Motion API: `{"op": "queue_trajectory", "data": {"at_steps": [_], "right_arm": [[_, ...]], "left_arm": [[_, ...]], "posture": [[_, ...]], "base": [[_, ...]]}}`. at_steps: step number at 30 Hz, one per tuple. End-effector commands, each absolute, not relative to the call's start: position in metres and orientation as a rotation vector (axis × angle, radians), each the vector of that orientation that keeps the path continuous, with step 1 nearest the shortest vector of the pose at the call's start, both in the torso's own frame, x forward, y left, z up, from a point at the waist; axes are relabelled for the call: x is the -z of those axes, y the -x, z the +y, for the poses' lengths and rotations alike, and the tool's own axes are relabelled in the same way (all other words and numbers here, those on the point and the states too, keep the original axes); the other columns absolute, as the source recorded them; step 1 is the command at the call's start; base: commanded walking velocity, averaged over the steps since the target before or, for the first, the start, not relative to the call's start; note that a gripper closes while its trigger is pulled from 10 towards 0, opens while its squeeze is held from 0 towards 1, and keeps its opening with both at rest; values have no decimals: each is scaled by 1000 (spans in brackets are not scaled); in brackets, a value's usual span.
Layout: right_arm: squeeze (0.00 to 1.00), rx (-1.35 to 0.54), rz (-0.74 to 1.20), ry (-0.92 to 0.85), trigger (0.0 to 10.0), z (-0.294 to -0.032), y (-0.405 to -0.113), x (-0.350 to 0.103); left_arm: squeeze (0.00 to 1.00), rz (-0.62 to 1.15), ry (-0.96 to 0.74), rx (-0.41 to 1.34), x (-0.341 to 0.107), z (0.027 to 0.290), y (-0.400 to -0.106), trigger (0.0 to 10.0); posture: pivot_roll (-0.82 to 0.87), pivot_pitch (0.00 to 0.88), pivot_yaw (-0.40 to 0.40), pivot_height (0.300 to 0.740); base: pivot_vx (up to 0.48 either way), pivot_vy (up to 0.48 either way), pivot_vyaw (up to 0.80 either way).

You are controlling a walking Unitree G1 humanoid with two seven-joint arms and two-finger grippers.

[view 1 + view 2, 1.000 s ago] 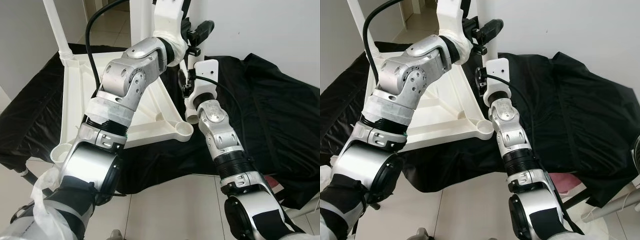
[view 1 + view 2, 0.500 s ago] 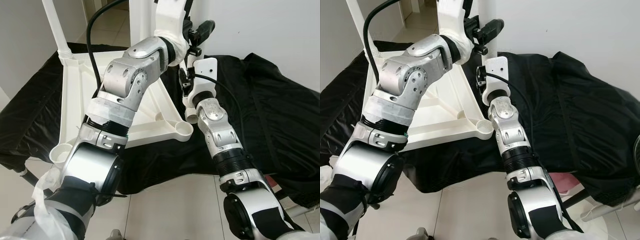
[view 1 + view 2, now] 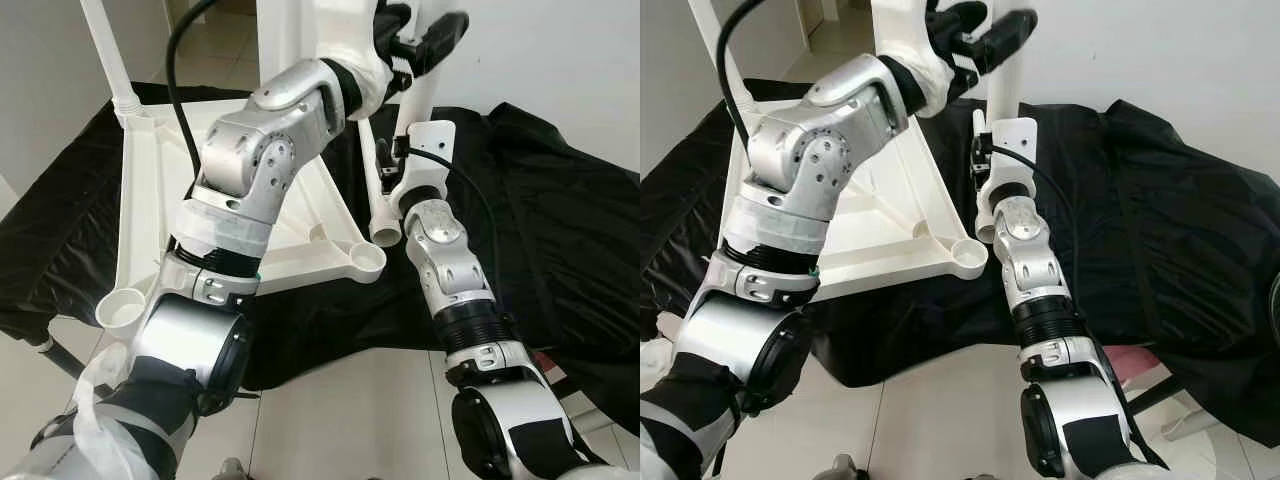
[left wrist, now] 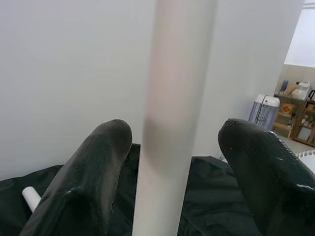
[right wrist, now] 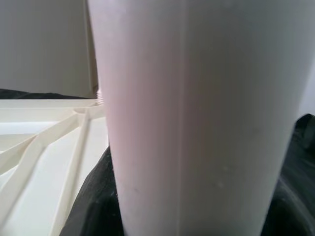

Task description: Building children table

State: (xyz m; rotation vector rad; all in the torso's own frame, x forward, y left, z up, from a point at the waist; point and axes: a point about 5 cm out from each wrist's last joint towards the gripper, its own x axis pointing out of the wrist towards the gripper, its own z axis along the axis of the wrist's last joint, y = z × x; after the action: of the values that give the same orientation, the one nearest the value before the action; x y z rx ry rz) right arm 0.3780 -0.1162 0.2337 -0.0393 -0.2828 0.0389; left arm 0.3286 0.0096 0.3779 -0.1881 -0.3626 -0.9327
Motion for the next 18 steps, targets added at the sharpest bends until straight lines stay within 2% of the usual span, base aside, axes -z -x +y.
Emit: {"op": "queue_trajectory", "data": {"at_steps": [1,5,10,18], "right_arm": [[0,-13,-285,29,10000,-123,-376,-234],[0,5,-285,26,10000,-127,-374,-233],[0,-19,-273,7,10000,-130,-368,-221],[0,-154,-290,-40,10000,-135,-357,-206]], "left_arm": [[0,-368,177,984,-376,12,-326,10000],[0,-373,168,953,-374,18,-328,10000],[0,-370,145,863,-364,37,-333,10000],[0,-337,22,760,-325,63,-328,10000]], "posture": [[4,39,-25,740],[10,46,-27,740],[14,56,-41,740],[39,78,-44,740]], "base": [[0,0,0],[0,0,0],[0,0,0],[0,0,0]]}}
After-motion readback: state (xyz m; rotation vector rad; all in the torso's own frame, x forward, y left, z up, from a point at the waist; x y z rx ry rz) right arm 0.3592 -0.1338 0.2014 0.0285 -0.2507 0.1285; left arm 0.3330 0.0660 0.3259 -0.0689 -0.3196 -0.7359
